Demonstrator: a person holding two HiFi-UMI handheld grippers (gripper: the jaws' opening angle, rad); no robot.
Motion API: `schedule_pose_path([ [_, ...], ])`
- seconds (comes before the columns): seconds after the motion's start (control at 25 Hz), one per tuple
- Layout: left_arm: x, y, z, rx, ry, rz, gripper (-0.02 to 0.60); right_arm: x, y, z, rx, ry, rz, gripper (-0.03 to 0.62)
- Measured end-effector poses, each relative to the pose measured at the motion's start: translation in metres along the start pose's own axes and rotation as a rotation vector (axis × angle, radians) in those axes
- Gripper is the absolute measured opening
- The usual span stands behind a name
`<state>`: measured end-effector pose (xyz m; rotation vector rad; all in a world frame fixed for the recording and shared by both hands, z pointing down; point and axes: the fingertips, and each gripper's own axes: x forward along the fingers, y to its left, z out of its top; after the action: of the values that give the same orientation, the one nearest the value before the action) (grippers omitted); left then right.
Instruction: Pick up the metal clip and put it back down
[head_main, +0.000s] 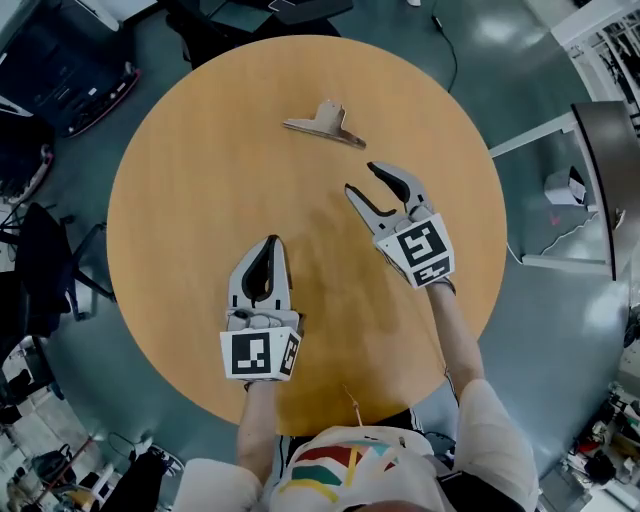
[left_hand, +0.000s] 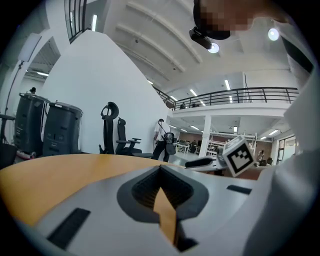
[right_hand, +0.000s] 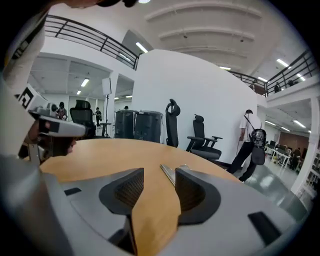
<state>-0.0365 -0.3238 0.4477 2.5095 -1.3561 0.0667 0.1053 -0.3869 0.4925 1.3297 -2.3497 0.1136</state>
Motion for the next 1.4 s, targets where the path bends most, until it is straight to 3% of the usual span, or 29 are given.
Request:
schedule_pose_path([
  [0.2,0.052,0.014,-0.029,-0.016,0.023,0.008,0.043,0.075,-0.059,-0.036,-0.073,0.124,0.014,0.183],
  [0.36,0.084,0.015,-0.055,-0.040,0.050,0.000,0.043,0.111,-0.086,-0.063,-0.090,0.199,0.076,0.183],
  [0.76,0.124,0.018,-0.099,-0.107,0.075,-0.012,0.043,0.150,-0.096,-0.106,-0.068,0.285,0.181,0.181],
  [0.88,0.125,0.033,-0.100,-0.110,0.058,0.019,0.043,0.157,-0.087,-0.108,-0.066,0.306,0.214,0.106],
  [1.12,0.112,0.030,-0.090,-0.084,0.041,0.031,0.043,0.146,-0.082,-0.106,-0.040,0.284,0.192,0.070],
  [1.2,0.106,0.025,-0.084,-0.075,0.037,0.032,0.043,0.142,-0.080,-0.100,-0.054,0.270,0.165,0.040],
  [1.4,0.093,0.013,-0.057,-0.063,0.012,0.034,0.043,0.124,-0.073,-0.075,-0.097,0.237,0.130,0.032],
])
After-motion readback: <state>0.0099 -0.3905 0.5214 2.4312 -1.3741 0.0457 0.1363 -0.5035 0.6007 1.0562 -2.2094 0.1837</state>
